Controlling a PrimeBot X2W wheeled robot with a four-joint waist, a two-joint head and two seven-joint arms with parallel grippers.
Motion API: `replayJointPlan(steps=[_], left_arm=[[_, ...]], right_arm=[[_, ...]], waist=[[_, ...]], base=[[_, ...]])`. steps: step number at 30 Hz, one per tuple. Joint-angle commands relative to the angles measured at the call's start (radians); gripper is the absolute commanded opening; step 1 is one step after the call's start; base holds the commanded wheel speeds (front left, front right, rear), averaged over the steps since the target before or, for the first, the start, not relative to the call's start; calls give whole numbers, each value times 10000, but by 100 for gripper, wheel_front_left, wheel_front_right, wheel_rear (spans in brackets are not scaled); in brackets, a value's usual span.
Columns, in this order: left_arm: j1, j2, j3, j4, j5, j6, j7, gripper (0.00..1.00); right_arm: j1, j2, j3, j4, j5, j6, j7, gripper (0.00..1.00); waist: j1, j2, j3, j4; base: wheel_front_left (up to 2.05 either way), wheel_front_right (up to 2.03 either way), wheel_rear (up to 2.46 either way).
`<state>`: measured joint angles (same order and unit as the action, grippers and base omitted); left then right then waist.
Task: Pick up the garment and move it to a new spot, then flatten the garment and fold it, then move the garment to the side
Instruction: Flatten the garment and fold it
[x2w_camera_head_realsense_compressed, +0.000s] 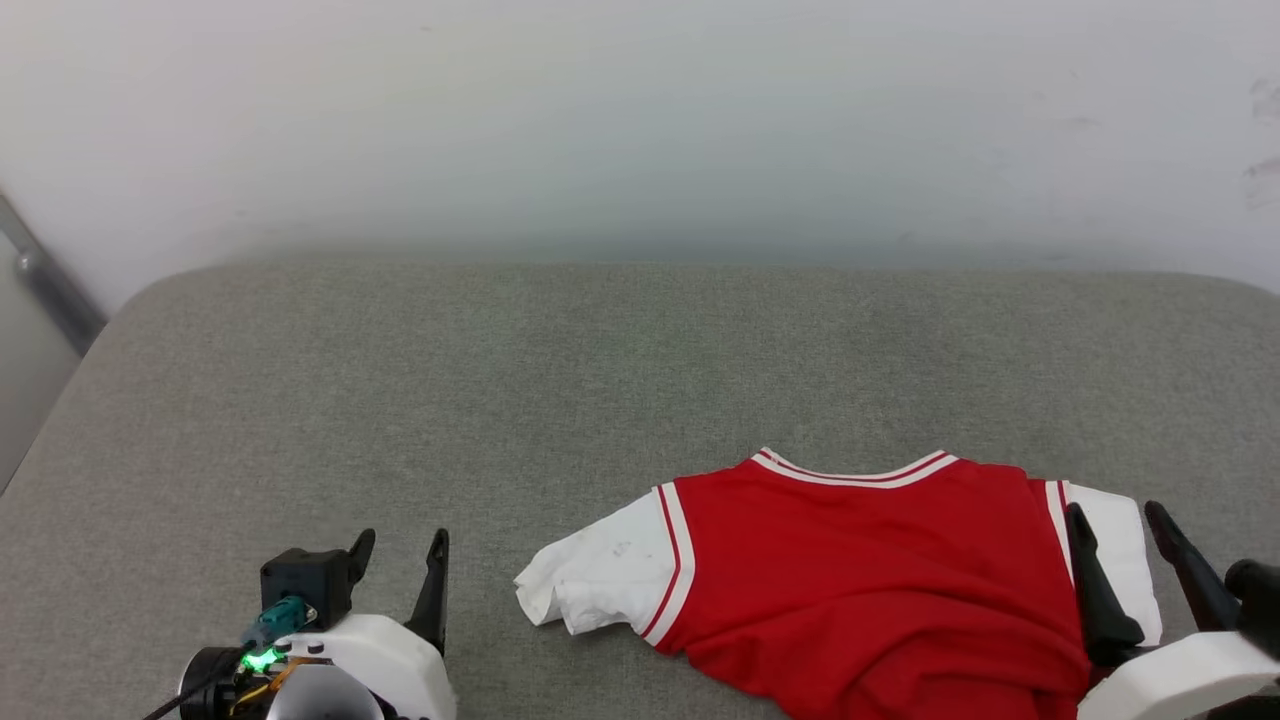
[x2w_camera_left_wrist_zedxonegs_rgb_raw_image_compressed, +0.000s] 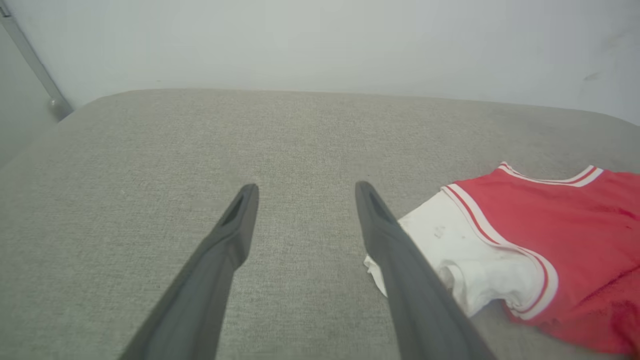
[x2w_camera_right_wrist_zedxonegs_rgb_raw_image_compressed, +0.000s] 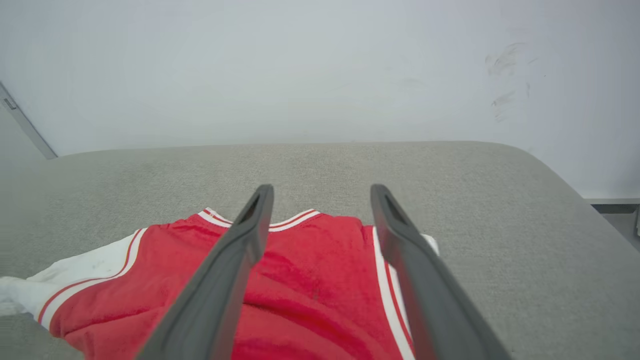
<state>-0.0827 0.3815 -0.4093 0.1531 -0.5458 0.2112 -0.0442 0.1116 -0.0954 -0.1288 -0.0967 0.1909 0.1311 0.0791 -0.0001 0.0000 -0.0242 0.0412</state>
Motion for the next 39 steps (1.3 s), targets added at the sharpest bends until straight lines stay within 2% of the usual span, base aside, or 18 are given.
replayJointPlan(steps=[1, 6, 12, 18, 24, 27, 28, 29, 30, 33, 39], left_arm=[[106, 87, -65, 18, -56, -68, 227, 100], [-201, 271, -283, -15, -332, -383, 1175, 100], [-1247, 594, -877, 195, -686, -1082, 3392, 100], [-2208, 667, -1335, 812, -1112, -1576, 5357, 100], [-2741, 766, -1650, 1699, -1267, -1774, 6649, 100], [-2665, 612, -1898, 2152, -1384, -1796, 7158, 100], [-2611, 561, -1992, 2259, -1433, -1826, 7299, 61], [-2554, 468, -2069, 2336, -1501, -1845, 7407, 38], [-2502, 382, -2139, 2374, -1551, -1894, 7465, 0], [-2338, 233, -2189, 2359, -1585, -1895, 7315, 0], [-2313, 339, -1774, 1942, -1259, -1513, 6027, 0]], right_arm=[[216, 86, 100, -182, -85, -7, -96, 100], [397, 252, 416, -558, -90, -7, -96, 100], [299, 335, 714, -919, -133, -7, -39, 100], [-183, 347, 992, -1004, -86, -7, -66, 100], [-506, 393, 1057, -803, -66, -7, -207, 100], [-606, 404, 1031, -681, 6, -7, -284, 100], [-586, 409, 983, -630, 7, -7, -287, 100], [-599, 416, 954, -597, 17, -7, -297, 100], [-640, 417, 878, -590, 13, -7, -354, 100], [-673, 430, 725, -492, 59, -7, -282, 100], [-695, 170, 17, -187, 352, -7, 148, 100]], waist=[[1, 0, -46, -46], [1, 0, -55, -207], [1, 0, 240, -606], [1, 0, 1009, -1169], [1, 0, 1683, -1535], [1, 0, 1825, -1610], [1, 0, 1842, -1626], [1, 0, 1854, -1639], [1, 0, 1857, -1644], [1, 0, 1768, -1612], [1, 0, 1464, -1346]], base=[[0, 0, 0], [0, 0, 0], [0, 0, 0], [0, 0, 0], [0, 0, 0], [0, 0, 0], [0, 0, 0], [0, 0, 0], [0, 0, 0], [0, 0, 0], [0, 0, 0]])
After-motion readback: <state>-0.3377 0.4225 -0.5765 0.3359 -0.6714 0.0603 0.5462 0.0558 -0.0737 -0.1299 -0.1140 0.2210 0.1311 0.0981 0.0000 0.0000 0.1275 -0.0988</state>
